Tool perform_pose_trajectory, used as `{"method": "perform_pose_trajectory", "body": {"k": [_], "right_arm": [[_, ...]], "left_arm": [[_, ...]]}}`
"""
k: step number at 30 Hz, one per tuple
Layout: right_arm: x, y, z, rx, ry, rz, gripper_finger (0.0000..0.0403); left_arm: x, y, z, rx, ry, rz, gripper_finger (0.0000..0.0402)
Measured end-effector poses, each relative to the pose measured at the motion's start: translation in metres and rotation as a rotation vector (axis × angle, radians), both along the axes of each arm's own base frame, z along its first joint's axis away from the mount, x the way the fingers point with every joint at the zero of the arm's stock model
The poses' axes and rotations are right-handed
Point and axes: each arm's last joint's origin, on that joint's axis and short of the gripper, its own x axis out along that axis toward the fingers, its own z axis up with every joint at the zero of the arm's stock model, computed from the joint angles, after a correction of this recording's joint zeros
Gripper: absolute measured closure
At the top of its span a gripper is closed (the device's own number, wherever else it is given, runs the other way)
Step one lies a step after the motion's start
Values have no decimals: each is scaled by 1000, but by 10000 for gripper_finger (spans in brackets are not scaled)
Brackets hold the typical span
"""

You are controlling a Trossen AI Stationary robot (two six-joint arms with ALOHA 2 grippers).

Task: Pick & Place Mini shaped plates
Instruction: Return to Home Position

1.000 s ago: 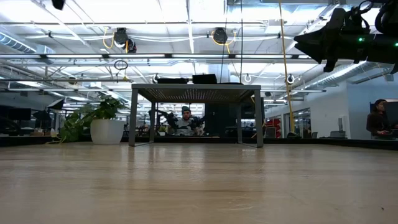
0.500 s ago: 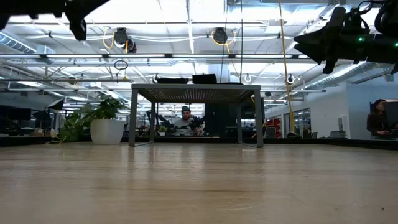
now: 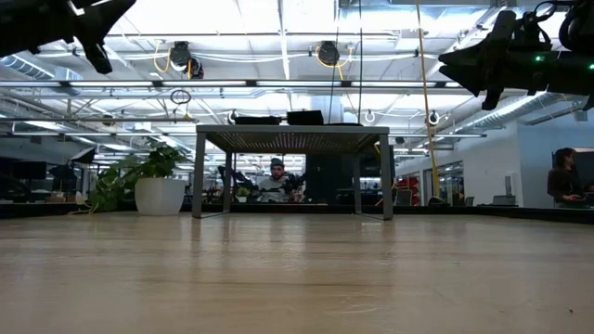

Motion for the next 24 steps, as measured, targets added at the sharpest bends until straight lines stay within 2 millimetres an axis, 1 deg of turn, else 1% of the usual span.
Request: {"method": "perform_pose_trajectory", "body": {"k": [7,14,19,24], "right_arm": [[0,0,0,2,4,0,277],[0,0,-1,4,7,0,277],[0,0,-1,4,7,0,277],[0,0,-1,4,7,0,277]], "left_arm": [[-7,2,0,28,1,29,316],[-11,8,-1,-38,28,186,316],[-6,7,-11,-4,143,197,316],[0,4,-24,-30,260,124,316]]}}
